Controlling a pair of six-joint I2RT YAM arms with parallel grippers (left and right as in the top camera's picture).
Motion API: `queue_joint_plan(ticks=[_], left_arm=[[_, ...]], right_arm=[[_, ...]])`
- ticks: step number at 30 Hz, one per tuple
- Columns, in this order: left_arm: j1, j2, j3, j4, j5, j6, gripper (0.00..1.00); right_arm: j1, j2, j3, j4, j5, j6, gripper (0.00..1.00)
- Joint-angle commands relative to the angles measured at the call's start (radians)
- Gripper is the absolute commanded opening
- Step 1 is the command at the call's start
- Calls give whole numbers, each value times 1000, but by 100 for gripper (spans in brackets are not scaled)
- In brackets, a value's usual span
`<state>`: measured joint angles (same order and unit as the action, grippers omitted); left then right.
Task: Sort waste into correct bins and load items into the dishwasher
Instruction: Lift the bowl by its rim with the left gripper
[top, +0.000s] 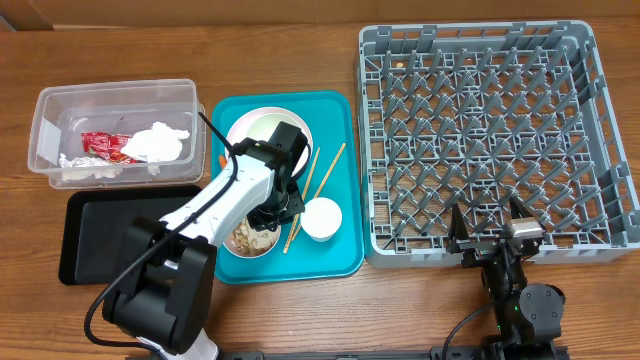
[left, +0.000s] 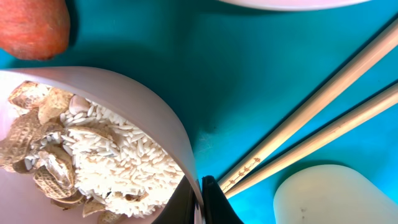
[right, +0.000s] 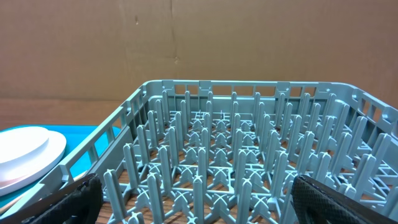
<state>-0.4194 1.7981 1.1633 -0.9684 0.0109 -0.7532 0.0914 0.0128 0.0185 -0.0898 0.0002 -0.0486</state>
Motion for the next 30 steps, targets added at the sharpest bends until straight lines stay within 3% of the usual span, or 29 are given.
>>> queue_joint_plan(ticks=[1, 3, 20, 26, 30], left_arm=[[-6, 14, -13, 0, -3, -6, 11], [-6, 14, -13, 0, -3, -6, 16], [-7, 14, -15, 1, -7, -7, 17], [-6, 14, -15, 0, -7, -3, 13], [-6, 14, -15, -9, 5, 65, 4]], right_arm=[[-4, -10, -11, 6, -3, -1, 100], [-4, -10, -11, 6, -3, -1, 100], [-4, -10, -11, 6, -3, -1, 100], [-4, -10, -11, 6, -3, -1, 100], [-4, -10, -11, 6, -3, -1, 100]])
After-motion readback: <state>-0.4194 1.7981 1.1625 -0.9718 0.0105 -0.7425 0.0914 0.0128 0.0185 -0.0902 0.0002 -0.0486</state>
